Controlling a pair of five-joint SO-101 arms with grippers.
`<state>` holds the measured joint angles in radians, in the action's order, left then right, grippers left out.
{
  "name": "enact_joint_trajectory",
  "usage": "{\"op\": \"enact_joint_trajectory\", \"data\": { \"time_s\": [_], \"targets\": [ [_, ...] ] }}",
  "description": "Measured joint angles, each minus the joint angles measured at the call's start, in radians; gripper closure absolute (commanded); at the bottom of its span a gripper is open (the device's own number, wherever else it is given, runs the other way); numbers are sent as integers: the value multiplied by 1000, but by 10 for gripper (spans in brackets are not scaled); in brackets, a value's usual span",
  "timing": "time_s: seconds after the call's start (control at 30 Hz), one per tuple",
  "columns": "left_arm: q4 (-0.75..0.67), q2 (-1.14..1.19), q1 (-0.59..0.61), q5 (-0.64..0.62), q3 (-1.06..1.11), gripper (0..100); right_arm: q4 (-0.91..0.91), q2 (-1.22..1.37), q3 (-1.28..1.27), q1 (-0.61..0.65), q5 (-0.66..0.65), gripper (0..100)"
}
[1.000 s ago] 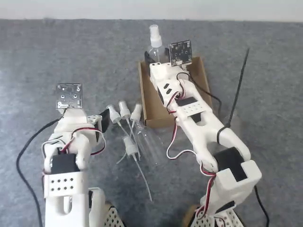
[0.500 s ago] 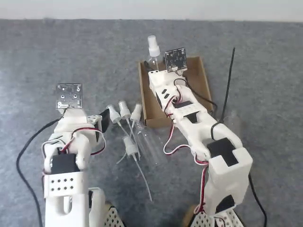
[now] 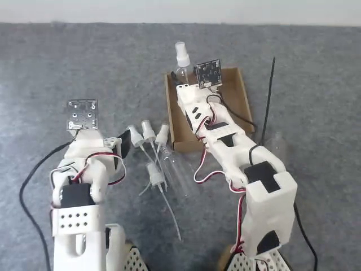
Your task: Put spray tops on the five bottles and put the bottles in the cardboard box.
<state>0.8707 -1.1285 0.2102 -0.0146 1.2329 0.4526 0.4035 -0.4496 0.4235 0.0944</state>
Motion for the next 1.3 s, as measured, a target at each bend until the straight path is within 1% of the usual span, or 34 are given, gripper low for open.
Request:
{"op": "enact_joint_trajectory", "data": {
  "time_s": [0.23, 0.43, 0.6, 0.67, 1.3],
  "targets": [
    [0, 0, 0, 0, 0, 744, 0, 0, 0, 0, -3, 991],
    [0, 0, 0, 0, 0, 744, 0, 0, 0, 3, -60, 989],
    [0, 0, 0, 0, 0, 744, 0, 0, 0, 3, -63, 892],
    [0, 0, 0, 0, 0, 744, 0, 0, 0, 3, -63, 874],
    [0, 0, 0, 0, 0, 744, -28, -2, 2, 9, -69, 870]
  ]
}}
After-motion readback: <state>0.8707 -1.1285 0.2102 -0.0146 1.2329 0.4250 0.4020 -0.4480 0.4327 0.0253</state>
